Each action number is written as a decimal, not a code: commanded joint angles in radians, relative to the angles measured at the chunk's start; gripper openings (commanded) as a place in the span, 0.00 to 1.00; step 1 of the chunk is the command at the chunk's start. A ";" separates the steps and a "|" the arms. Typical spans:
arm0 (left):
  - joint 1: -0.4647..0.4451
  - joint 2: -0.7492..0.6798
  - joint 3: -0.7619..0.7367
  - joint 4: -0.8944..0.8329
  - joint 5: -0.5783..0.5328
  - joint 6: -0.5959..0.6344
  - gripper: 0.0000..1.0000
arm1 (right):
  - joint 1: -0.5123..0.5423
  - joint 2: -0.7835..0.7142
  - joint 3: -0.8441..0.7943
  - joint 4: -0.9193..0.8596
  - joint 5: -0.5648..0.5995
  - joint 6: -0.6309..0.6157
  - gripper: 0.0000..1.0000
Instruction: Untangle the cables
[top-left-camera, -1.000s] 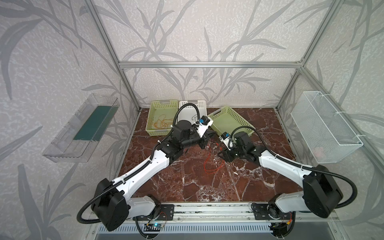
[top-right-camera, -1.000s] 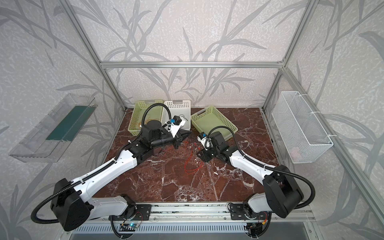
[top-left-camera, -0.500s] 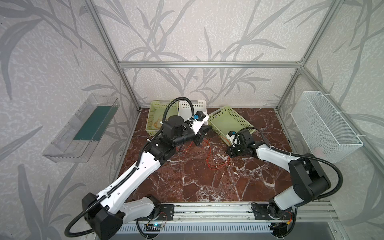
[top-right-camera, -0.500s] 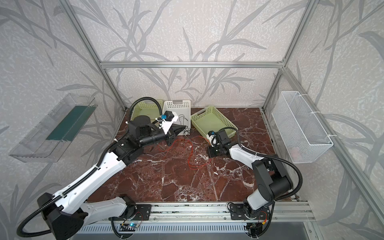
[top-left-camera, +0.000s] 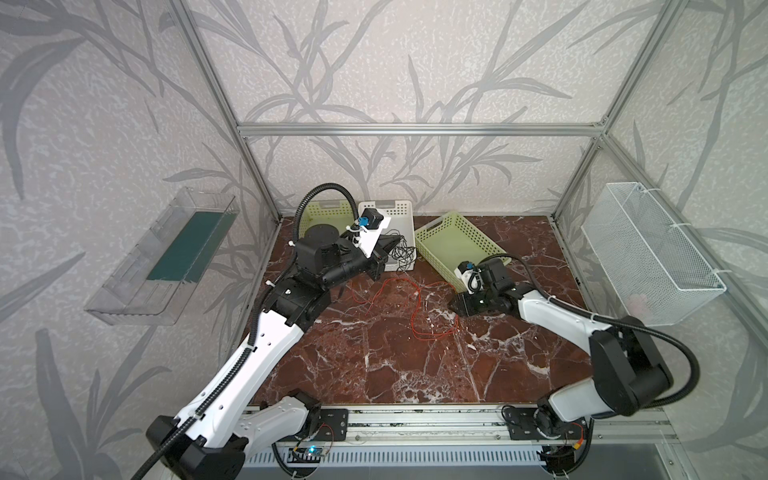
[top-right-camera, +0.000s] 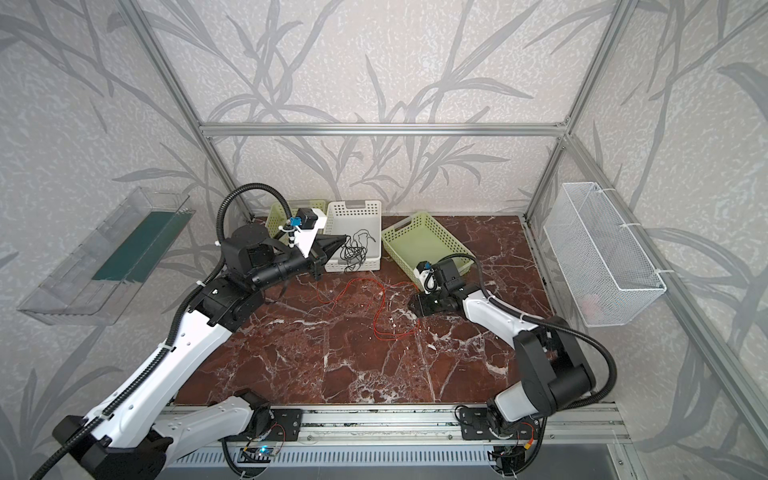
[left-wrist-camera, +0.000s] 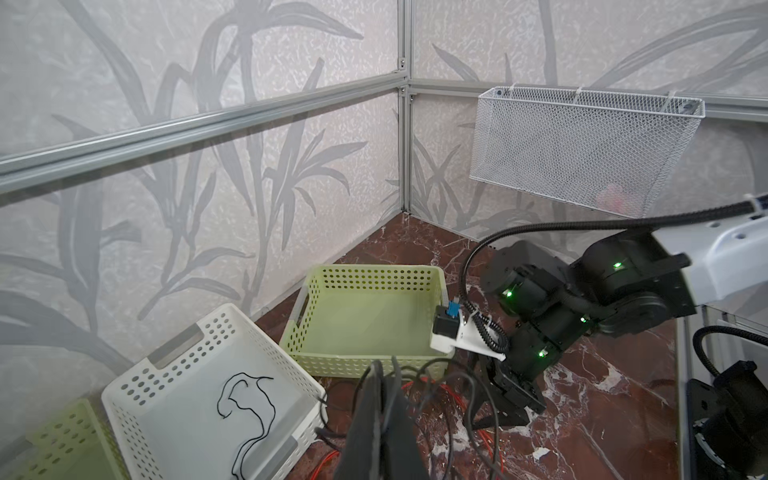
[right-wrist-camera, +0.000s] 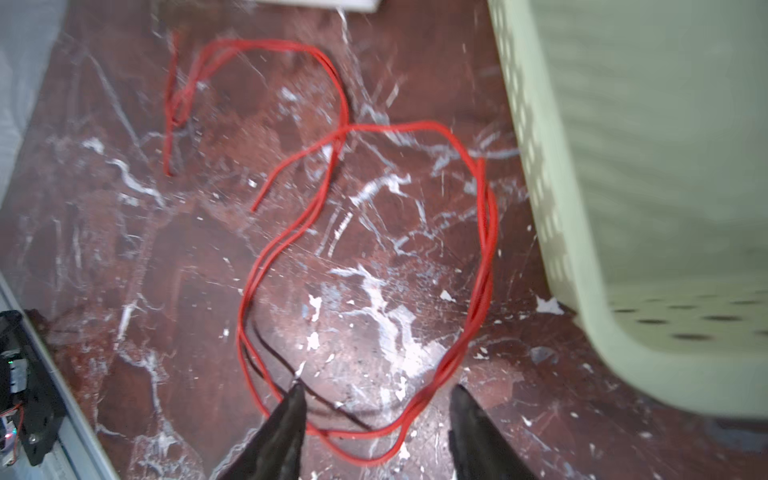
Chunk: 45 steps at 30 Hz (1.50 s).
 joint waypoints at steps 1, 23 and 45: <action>-0.006 0.021 -0.029 0.037 0.037 -0.032 0.00 | 0.007 -0.159 0.020 0.017 -0.029 -0.061 0.65; -0.185 0.148 -0.055 0.100 -0.018 -0.039 0.00 | 0.168 -0.249 0.137 0.339 -0.140 0.039 0.72; -0.265 0.098 0.085 -0.149 0.006 -0.049 0.00 | 0.080 -0.259 -0.033 0.228 0.296 0.117 0.29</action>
